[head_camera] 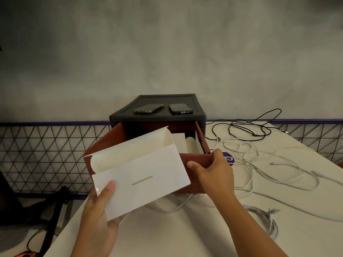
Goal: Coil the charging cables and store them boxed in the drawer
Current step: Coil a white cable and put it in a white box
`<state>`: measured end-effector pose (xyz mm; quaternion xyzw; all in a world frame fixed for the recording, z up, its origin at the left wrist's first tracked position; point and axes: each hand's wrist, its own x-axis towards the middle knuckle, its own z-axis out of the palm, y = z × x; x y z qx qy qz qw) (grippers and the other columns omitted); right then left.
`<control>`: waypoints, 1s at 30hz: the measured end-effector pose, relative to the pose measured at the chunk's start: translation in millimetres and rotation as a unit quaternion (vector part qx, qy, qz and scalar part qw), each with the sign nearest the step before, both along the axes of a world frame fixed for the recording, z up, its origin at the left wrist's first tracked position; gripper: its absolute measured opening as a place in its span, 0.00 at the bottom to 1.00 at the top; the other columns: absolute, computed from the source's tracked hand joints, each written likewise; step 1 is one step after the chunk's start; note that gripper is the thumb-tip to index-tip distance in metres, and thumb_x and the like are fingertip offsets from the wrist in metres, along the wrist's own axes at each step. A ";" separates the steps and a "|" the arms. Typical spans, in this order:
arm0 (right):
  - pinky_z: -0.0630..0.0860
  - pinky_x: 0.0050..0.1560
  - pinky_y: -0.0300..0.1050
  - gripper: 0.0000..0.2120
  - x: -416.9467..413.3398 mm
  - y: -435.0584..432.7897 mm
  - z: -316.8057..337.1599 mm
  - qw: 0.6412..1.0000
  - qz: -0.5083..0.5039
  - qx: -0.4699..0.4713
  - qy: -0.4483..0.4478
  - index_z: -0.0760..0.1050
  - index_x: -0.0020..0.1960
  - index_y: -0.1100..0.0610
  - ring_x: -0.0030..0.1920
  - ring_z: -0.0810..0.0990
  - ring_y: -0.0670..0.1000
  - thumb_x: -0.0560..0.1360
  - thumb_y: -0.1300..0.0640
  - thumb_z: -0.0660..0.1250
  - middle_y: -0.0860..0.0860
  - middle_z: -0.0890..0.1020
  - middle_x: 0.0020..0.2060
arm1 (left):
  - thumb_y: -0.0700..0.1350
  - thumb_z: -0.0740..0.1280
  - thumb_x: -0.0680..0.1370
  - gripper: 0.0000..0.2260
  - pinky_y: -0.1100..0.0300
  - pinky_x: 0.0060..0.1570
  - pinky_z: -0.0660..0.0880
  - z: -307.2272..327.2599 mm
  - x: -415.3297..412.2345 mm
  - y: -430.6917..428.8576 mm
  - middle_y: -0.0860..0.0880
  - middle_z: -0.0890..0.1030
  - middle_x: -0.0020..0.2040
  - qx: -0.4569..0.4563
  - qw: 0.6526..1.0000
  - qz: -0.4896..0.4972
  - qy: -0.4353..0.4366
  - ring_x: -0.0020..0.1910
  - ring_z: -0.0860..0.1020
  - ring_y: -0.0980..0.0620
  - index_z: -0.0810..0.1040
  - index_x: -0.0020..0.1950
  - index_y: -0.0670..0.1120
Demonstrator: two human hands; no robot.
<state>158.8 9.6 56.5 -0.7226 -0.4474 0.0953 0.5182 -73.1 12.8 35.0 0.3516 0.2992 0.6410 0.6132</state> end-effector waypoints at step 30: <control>0.74 0.53 0.51 0.22 47.5 135.5 18.6 0.998 0.002 -0.064 -0.003 0.67 0.61 0.56 0.57 0.77 0.56 0.73 0.47 0.69 0.53 0.77 0.57 | 0.55 0.69 0.53 0.31 0.71 0.30 0.73 -45.2 28.3 11.5 0.52 0.84 0.38 0.089 0.972 0.052 0.212 0.30 0.80 0.60 0.69 0.56 0.58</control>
